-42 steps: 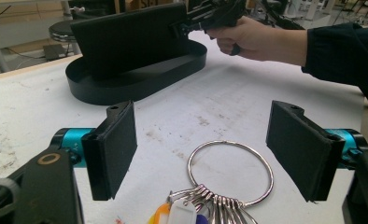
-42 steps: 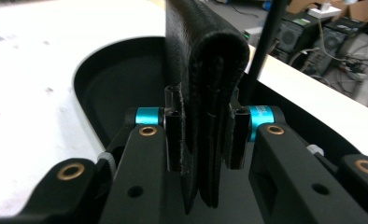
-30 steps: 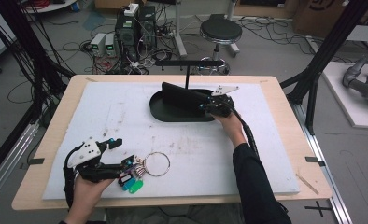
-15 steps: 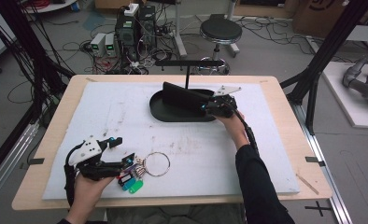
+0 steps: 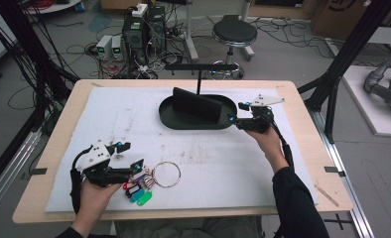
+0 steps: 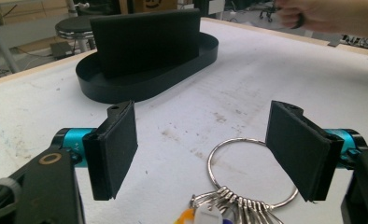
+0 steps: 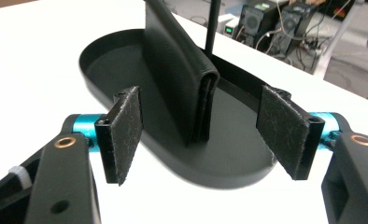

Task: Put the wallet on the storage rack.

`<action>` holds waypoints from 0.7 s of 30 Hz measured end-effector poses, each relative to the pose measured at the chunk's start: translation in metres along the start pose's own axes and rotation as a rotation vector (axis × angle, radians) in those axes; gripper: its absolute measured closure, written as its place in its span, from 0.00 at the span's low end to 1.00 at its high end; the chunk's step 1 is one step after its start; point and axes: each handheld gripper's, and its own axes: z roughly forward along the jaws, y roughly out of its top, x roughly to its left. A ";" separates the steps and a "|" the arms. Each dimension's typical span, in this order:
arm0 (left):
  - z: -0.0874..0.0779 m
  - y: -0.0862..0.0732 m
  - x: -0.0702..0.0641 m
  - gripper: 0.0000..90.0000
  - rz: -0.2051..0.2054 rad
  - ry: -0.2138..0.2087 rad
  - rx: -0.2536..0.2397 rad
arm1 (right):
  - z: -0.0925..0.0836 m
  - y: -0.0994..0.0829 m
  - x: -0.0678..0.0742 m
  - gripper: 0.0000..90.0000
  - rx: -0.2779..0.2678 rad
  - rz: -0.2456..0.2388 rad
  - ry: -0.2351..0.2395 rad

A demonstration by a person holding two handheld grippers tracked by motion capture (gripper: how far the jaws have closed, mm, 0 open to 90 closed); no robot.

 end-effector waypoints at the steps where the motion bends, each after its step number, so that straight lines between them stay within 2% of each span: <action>1: 0.001 -0.001 0.002 0.28 -0.010 0.000 -0.001 | -0.008 -0.001 0.002 0.36 -0.009 0.000 -0.001; 5: 0.007 -0.001 0.004 0.28 -0.022 0.003 0.006 | -0.037 -0.009 0.005 0.36 -0.044 0.011 -0.017; 10: 0.013 -0.001 0.006 0.28 -0.008 -0.003 0.013 | -0.064 -0.023 0.009 0.32 -0.084 0.067 0.005; 15: 0.017 -0.004 0.009 0.28 -0.007 0.002 0.023 | -0.078 -0.037 0.019 0.31 -0.087 0.052 0.020; 18: 0.019 -0.005 0.011 0.28 0.025 0.013 0.042 | -0.084 -0.047 0.025 0.30 -0.114 0.059 0.019; 21: 0.020 -0.008 0.012 0.28 0.037 0.028 0.054 | -0.088 -0.055 0.029 0.30 -0.111 0.062 0.000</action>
